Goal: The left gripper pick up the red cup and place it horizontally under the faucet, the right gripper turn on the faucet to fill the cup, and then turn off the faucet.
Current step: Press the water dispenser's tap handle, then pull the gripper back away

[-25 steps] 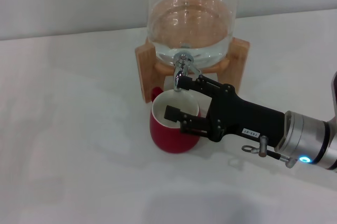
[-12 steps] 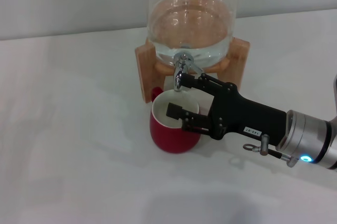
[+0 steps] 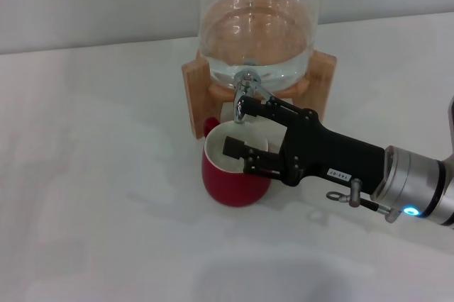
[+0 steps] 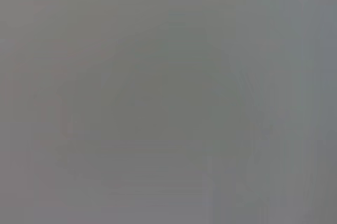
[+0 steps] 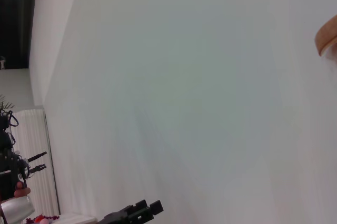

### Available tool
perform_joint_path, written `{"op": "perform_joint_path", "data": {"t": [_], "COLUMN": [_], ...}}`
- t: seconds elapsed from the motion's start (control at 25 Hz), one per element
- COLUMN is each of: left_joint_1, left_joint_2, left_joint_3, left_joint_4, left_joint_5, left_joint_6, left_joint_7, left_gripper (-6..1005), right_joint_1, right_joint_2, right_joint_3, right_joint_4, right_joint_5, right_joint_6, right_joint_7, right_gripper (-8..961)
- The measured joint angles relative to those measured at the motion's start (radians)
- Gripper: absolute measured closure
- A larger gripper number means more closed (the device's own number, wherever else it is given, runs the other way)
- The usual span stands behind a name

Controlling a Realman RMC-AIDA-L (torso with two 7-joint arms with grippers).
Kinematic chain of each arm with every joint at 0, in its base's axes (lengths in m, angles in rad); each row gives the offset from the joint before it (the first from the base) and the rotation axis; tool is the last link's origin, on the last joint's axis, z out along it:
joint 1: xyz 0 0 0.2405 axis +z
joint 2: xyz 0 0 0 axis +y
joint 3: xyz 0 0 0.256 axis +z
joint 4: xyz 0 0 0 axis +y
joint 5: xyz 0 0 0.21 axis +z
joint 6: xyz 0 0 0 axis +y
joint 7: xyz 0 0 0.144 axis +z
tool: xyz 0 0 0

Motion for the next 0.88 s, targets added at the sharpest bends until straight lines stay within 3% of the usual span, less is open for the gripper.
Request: {"op": "perform_joint_path", "data": {"t": [0.88], "left_joint_1": [-0.002], "left_joint_2": [0.0], "left_joint_3": [0.0], "left_joint_4": [0.0], "left_joint_5": [0.0], "left_joint_6": [0.001], "left_joint_7": [0.0], "left_gripper": [133], "right_joint_1": [0.005], "right_joint_2": [-0.001], "right_joint_3": [0.015], "right_joint_4": [-0.001], "right_joint_5": [0.001], "right_joint_6": [0.022], "right_joint_7": [-0.003], "right_gripper": [116]}}
